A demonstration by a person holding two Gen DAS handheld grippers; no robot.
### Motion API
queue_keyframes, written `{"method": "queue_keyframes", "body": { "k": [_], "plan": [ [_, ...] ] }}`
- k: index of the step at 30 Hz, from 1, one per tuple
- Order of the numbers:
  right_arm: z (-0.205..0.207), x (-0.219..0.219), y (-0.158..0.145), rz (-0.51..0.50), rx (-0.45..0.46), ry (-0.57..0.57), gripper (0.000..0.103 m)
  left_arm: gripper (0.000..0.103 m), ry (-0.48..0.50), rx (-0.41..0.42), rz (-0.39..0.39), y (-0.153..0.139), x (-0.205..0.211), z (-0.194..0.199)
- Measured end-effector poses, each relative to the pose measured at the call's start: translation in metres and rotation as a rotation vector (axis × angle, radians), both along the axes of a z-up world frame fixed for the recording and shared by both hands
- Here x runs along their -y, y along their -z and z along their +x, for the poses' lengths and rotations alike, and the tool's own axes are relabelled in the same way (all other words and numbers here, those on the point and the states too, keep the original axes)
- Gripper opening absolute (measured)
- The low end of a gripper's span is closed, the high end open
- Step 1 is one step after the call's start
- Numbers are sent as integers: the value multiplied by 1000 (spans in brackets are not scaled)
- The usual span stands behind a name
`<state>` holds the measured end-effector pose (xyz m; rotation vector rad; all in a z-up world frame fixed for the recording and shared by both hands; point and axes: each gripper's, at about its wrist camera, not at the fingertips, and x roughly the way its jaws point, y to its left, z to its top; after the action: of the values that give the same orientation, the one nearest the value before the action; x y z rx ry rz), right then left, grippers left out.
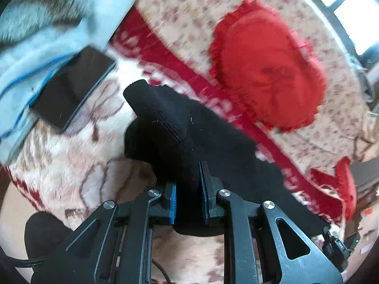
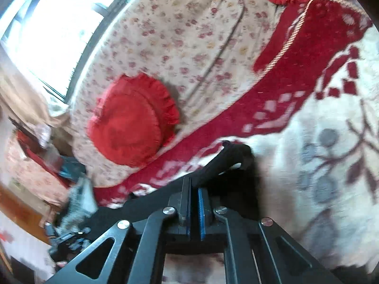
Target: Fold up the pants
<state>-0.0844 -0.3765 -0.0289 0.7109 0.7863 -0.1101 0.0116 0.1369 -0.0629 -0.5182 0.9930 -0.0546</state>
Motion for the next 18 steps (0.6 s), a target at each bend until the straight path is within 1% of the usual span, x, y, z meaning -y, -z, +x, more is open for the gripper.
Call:
{"method": "queue_keyframes", "body": {
  "k": [1, 3, 4, 5, 7, 9, 11, 12, 13, 14, 15, 18],
  "plan": [
    [3, -1, 7, -4, -35, -9, 4, 15, -9, -11, 9, 10, -3, 2],
    [6, -4, 16, -29, -83, -22, 4, 15, -20, -28, 3, 25, -8, 7],
    [5, -7, 18, -37, -96, -21, 4, 15, -20, -30, -1, 26, -10, 9],
    [6, -9, 20, -41, -111, -25, 7, 15, -18, -23, 3, 25, -11, 11],
    [4, -15, 17, -73, -139, -39, 14, 15, -11, 14, 36, 11, -12, 14],
    [0, -25, 7, -112, -124, -75, 29, 15, 4, 58, 57, -3, -12, 17],
    [-2, -44, -6, -93, -69, -166, 35, 15, 16, 79, 71, -10, -12, 20],
    [-1, -55, -9, -71, -50, -222, 36, 15, 23, 76, 69, -9, -12, 23],
    [4, -72, -11, -43, -37, -302, 36, 15, 22, 69, 67, -8, -12, 25],
    [10, -94, -10, -14, -29, -396, 36, 15, 21, 61, 67, -5, -12, 27],
    [15, -112, -7, 15, -24, -467, 36, 15, 21, 54, 67, -3, -12, 28],
    [28, -159, 11, 106, -29, -621, 36, 14, 23, 59, 58, -4, -12, 25]
  ]
}}
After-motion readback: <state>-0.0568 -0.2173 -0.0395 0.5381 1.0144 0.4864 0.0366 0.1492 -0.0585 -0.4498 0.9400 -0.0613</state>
